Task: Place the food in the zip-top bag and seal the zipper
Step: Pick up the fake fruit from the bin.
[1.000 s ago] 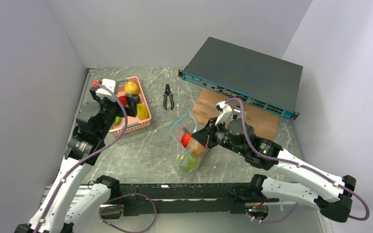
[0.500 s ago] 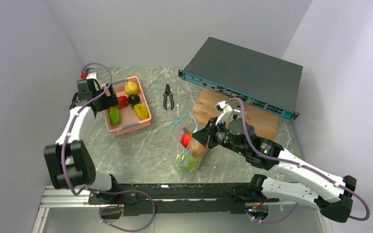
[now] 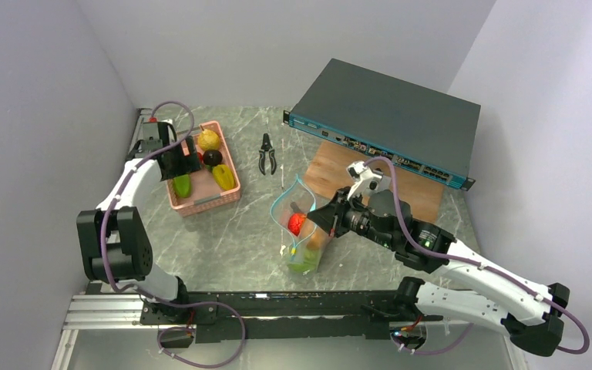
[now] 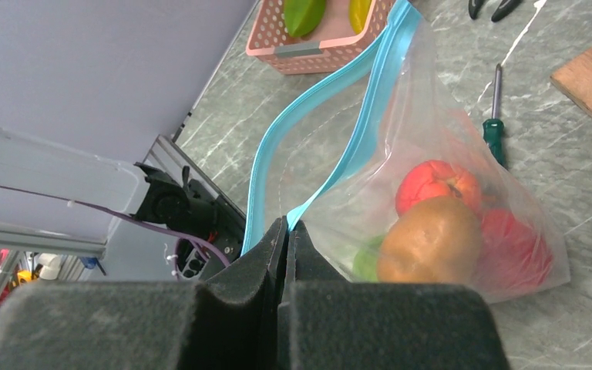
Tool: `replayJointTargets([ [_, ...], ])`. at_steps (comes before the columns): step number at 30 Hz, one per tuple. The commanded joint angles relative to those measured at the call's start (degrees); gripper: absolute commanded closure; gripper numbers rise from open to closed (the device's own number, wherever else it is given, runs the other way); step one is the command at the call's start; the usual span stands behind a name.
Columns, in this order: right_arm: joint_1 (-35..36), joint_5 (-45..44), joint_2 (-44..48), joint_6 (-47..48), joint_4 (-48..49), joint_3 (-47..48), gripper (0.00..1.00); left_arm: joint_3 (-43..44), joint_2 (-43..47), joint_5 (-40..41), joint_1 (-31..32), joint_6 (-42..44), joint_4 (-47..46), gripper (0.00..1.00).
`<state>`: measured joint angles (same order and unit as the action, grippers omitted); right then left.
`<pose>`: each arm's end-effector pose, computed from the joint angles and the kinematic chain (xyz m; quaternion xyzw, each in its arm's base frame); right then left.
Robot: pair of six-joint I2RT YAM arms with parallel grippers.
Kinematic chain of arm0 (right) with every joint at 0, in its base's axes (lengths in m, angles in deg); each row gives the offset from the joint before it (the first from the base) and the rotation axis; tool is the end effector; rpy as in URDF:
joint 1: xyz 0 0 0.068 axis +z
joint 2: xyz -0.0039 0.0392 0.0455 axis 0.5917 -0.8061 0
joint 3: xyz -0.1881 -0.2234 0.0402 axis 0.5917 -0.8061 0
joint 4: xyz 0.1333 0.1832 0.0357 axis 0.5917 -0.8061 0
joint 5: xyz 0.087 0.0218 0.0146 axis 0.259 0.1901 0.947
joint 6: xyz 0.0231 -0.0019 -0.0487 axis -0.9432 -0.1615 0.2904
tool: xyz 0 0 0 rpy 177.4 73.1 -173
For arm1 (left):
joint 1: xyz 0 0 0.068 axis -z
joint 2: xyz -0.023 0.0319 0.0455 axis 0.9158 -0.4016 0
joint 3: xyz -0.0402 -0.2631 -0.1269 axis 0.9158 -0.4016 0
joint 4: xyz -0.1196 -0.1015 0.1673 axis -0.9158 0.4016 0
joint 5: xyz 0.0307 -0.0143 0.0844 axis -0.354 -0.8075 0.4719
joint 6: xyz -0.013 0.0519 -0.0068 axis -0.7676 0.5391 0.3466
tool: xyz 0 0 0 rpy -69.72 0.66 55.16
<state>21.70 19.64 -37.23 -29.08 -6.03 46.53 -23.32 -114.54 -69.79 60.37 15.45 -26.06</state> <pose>0.0724 0.1093 0.3582 -0.1074 0.7882 0.4234 0.4336 0.2972 0.0291 0.2867 -0.1544 0.9265 -0.0482 0.3397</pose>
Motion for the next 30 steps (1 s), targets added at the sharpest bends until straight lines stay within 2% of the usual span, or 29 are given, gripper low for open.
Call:
replayJointTargets([
  [1, 0.23, -0.26, 1.36, -0.35, 2.51, 0.75, 1.0, 1.76, 3.68, 8.17, 1.77, -0.12, 0.65, 0.05],
  [5, 0.32, -0.02, 0.49, -0.41, 3.57, 0.61, 1.0, 9.37, -1.73, 9.92, 1.75, -2.35, 8.13, 0.05],
  [7, 0.34, 0.55, -0.64, -0.7, 4.68, 0.4, 1.0, 14.17, -7.32, 8.13, 2.31, -1.92, 12.26, 0.05],
  [9, 0.35, 1.6, -1.84, -0.81, 4.82, 1.02, 1.0, 17.62, -12.97, 10.28, 3.83, -0.31, 15.48, 0.05],
  [13, 0.3, 1.16, -1.9, -0.69, 3.1, 2.09, 1.0, 13.97, -14.15, 11.17, 5.17, 1.02, 11.29, 0.05],
  [24, 0.24, 0.32, -1.2, -0.94, 3.58, 1.51, 1.0, 17.52, -16.92, 16.36, 5.43, 0.62, 15.17, 0.05],
  [28, 0.27, 1.03, -1.76, -1.07, 3.83, 1.33, 1.0, 17.8, -17.56, 22.47, 5.6, 1.34, 15.46, 0.05],
  [30, 0.28, 1.12, -1.6, -1.22, 3.87, 1.16, 1.0, 17.7, -17.88, 22.76, 5.6, 1.92, 15.03, 0.04],
])
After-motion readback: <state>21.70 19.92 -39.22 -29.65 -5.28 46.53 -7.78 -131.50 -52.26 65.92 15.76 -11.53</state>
